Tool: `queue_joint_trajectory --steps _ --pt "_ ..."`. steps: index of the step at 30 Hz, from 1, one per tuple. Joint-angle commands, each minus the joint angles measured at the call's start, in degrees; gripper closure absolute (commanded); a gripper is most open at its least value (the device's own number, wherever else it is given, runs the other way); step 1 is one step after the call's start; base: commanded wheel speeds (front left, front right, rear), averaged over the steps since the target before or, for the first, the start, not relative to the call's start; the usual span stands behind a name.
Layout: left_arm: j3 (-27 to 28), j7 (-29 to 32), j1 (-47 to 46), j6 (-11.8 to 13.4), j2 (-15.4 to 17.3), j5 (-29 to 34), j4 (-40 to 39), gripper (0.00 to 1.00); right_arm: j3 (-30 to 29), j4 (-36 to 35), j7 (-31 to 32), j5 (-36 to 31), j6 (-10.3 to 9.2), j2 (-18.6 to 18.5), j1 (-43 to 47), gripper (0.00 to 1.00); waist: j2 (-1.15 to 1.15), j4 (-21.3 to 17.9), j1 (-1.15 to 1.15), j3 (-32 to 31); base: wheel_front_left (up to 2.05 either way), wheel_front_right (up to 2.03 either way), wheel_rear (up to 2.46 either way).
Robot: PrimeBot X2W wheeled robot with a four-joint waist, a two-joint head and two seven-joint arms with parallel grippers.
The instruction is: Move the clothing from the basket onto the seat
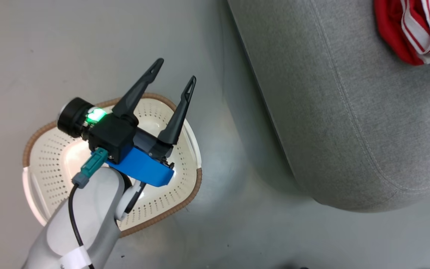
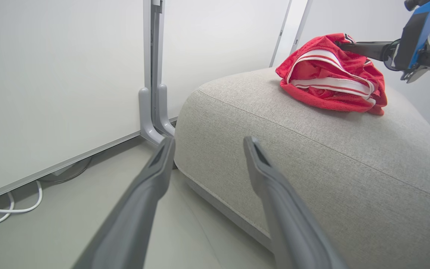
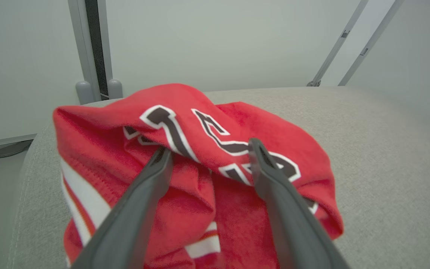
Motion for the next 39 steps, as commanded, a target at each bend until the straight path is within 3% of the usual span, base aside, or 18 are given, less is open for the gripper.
queue_joint_trajectory --steps 1,24,39 --pt "0.43 -0.14 1.01 -0.06 -0.72 -0.27 0.71 0.00 0.45 -0.35 -0.21 0.37 -0.02 0.16 1.70 0.00 0.00 0.92 0.00 -2.33 0.00 0.00 0.00" --pt "3.92 -0.14 14.80 -0.11 -6.88 -5.12 7.78 0.00 6.54 -12.75 -0.21 5.82 -0.02 2.78 27.02 0.00 0.00 8.80 0.00 -26.12 0.00 0.00 0.00" --pt "8.81 -0.14 20.58 -0.12 -8.69 -5.70 10.07 0.00 4.59 -26.06 0.15 3.16 -0.01 9.32 43.47 0.00 0.00 14.43 0.00 -33.39 0.00 0.00 0.00"
